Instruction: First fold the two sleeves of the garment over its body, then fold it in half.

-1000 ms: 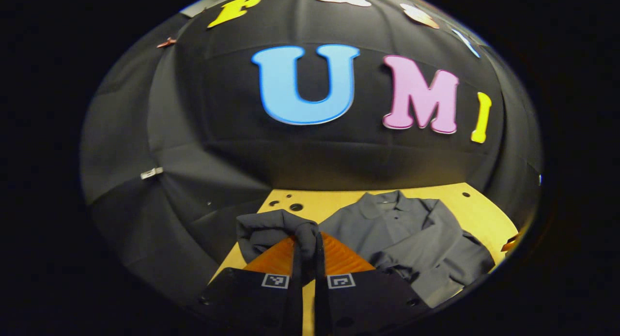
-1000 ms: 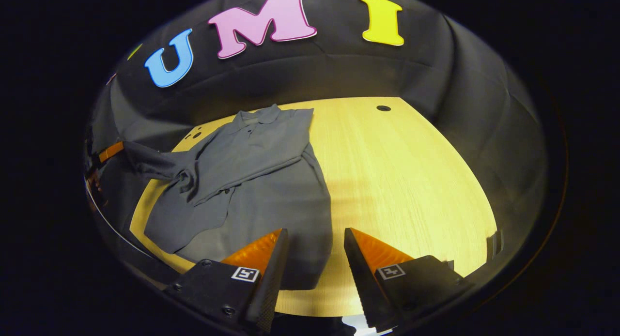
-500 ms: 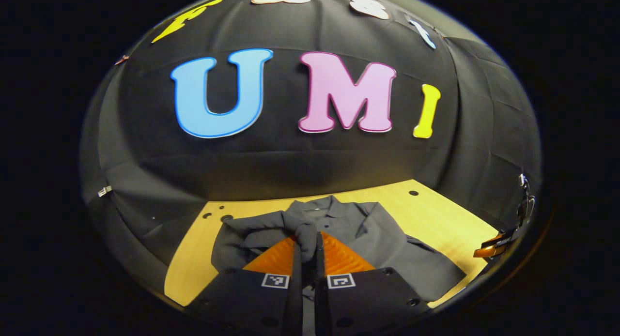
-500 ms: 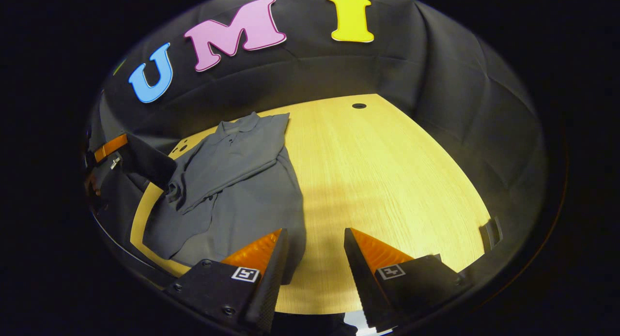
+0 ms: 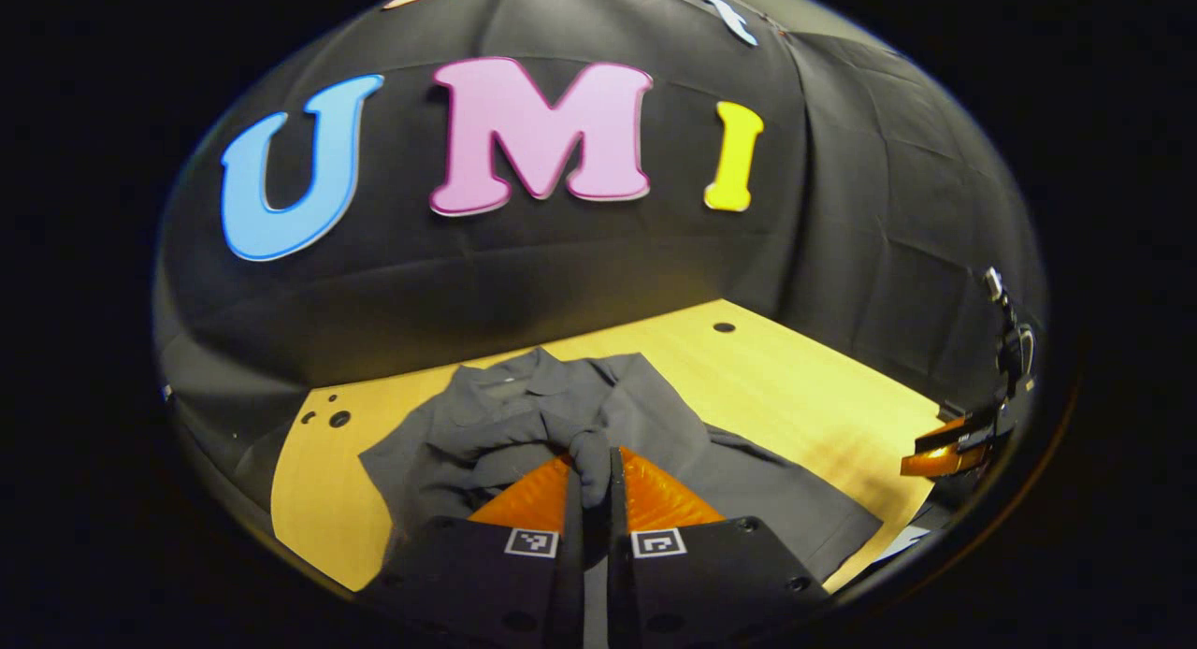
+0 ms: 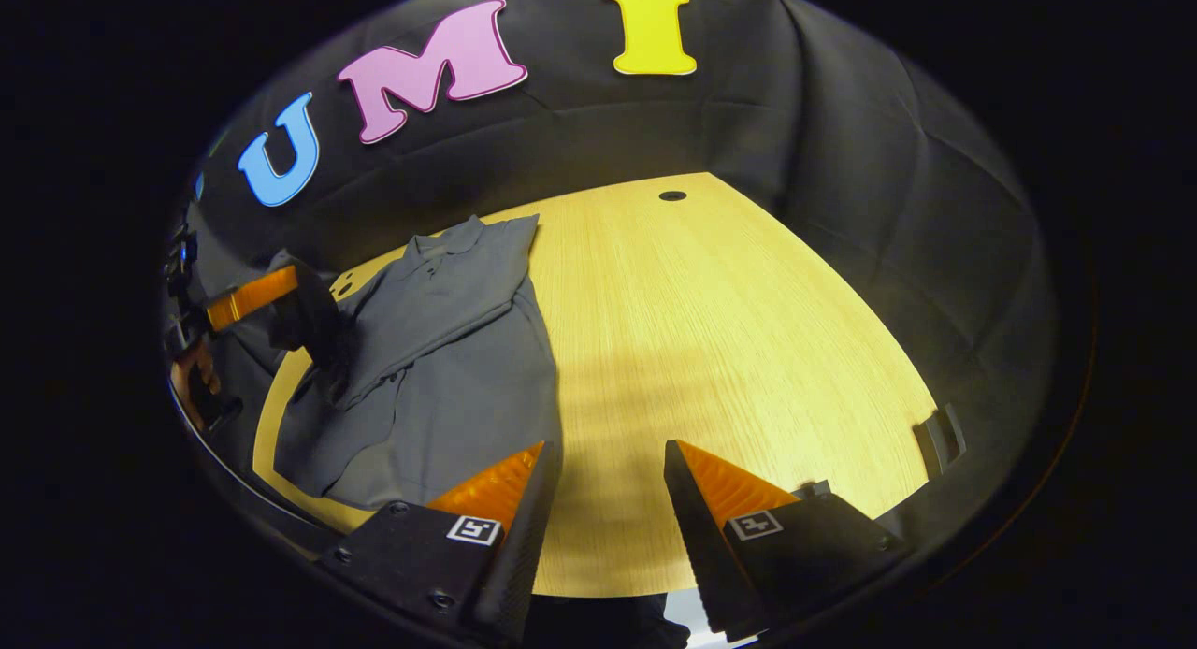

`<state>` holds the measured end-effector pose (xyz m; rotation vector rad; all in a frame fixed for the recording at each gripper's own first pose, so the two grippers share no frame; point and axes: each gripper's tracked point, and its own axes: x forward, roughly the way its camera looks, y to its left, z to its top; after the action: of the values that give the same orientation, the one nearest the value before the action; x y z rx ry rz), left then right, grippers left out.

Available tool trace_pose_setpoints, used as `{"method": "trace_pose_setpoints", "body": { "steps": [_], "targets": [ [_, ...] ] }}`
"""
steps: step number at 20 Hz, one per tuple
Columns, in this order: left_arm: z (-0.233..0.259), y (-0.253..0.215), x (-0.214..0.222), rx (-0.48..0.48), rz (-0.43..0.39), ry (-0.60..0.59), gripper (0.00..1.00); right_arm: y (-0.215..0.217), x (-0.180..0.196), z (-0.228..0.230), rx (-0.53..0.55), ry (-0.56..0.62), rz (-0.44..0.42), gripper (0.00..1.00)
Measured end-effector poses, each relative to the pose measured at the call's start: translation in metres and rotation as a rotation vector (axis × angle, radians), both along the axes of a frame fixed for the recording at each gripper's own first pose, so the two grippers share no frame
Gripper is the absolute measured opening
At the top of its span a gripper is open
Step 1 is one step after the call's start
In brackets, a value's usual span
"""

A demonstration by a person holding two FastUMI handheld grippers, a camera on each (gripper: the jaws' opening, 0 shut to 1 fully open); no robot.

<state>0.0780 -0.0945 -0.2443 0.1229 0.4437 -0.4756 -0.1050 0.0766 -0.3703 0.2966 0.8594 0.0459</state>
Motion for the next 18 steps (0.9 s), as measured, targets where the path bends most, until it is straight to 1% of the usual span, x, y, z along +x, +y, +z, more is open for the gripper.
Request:
{"method": "trace_pose_setpoints", "body": {
  "steps": [4,7,9,10,13,15,17,18],
  "targets": [
    [-0.042,-0.036,-0.004,0.087,-0.088,0.028,0.14,-0.004,-0.003,-0.003,0.003,0.01,0.016,0.73],
    [-0.063,-0.06,-0.008,0.124,-0.128,0.045,0.14,-0.006,-0.005,-0.005,0.0,0.018,0.035,0.74],
    [-0.073,-0.073,-0.014,0.131,-0.15,0.062,0.2,-0.007,-0.005,-0.007,0.0,0.023,0.047,0.74],
    [-0.078,-0.081,-0.017,0.13,-0.165,0.069,0.31,-0.007,-0.004,-0.007,0.001,0.025,0.052,0.74],
    [-0.084,-0.102,-0.032,0.11,-0.234,0.093,0.47,-0.007,-0.003,-0.009,-0.002,0.031,0.067,0.74],
    [-0.082,-0.118,-0.043,0.085,-0.291,0.094,0.53,-0.006,-0.002,-0.01,0.002,0.034,0.072,0.74],
    [-0.082,-0.13,-0.059,0.059,-0.335,0.116,0.63,-0.004,0.001,-0.01,0.013,0.037,0.072,0.74],
    [-0.081,-0.131,-0.065,0.05,-0.344,0.131,0.75,-0.003,0.002,-0.01,0.018,0.039,0.073,0.75]
  ]
}}
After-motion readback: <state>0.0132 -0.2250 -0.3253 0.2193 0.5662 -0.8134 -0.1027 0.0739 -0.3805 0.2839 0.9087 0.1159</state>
